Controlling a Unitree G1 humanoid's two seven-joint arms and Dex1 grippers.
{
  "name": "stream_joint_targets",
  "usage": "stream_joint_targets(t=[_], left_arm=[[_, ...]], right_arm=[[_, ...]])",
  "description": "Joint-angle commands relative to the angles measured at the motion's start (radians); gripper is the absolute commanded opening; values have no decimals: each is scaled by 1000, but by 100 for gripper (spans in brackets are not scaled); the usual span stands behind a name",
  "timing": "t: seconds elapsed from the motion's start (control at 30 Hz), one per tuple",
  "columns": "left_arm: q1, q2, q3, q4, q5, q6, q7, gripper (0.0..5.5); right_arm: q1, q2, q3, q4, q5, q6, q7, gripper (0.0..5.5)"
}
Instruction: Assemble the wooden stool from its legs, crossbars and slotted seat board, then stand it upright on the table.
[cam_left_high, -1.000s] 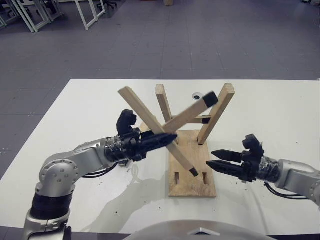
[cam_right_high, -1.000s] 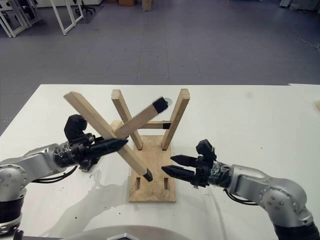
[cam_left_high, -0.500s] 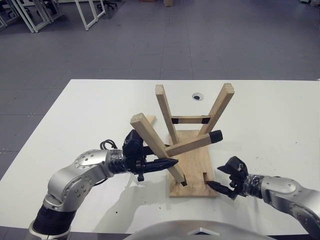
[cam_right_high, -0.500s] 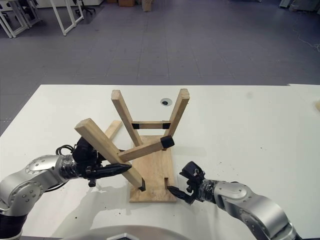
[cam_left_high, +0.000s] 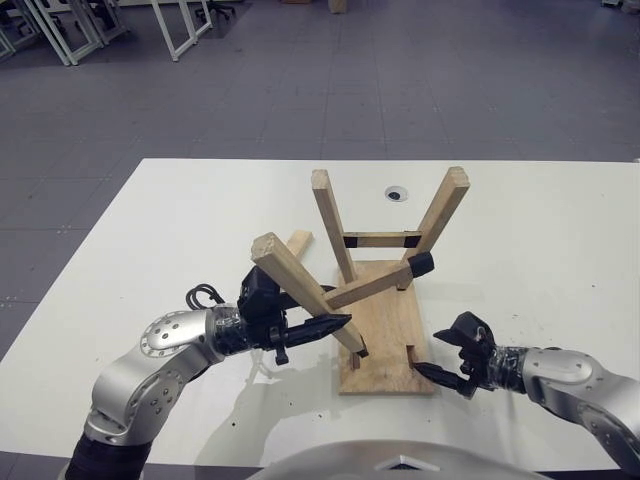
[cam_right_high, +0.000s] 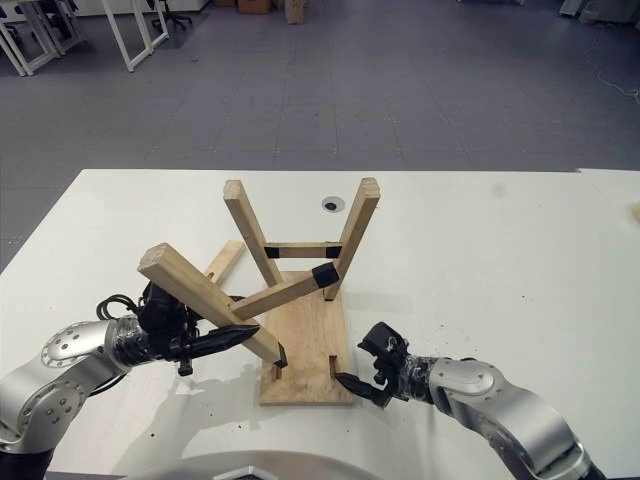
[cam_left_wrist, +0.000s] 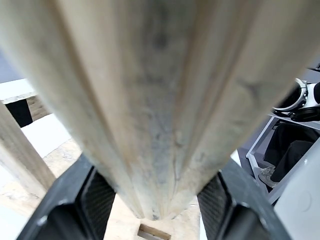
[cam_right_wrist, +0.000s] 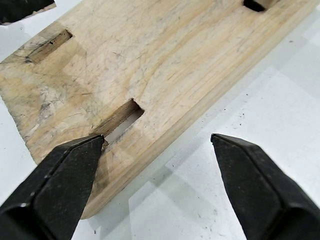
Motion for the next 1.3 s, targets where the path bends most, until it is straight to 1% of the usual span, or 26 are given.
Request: stream_joint_targets(t=[0.03,0.3,0.5,0.6,0.7,0.77,0.83,0.93,1.03,1.17,1.3], left_arm=[[-51,-4,-18,26,21,-13,-22,206],[-23,31,-41,57,63,-27,-84,206],[6,37,-65,113,117,-60,-139,206],[23,36,-106,119,152,-87,-160,206],[15,74,-164,156,240,-167,-223,206],[-8,85,-175,176,278,-211,-238,206],[-27,95,-187,193,333,-262,-226,206],[-28,72,-207,235,459,-322,-118,206],[-26,51,-237,223,517,-289,-24,206],[-8,82,-318,213,617,-310,0,206],[-17,168,-419,269,698,-259,-47,206]], right_arm=[[32,7,0,9,-34,31,-20,395],[16,-15,-17,18,-40,32,9,395],[-3,-10,-15,23,-55,36,24,395],[-12,-6,-16,26,-58,39,26,395],[-12,1,-14,21,-61,44,26,395],[-14,5,-15,18,-63,48,27,395],[-14,8,-20,14,-62,54,26,395],[-8,18,-20,1,-60,62,20,395],[-5,27,-20,-3,-62,65,16,395],[-15,39,-23,3,-63,66,15,395],[-18,62,-28,10,-67,66,4,395]])
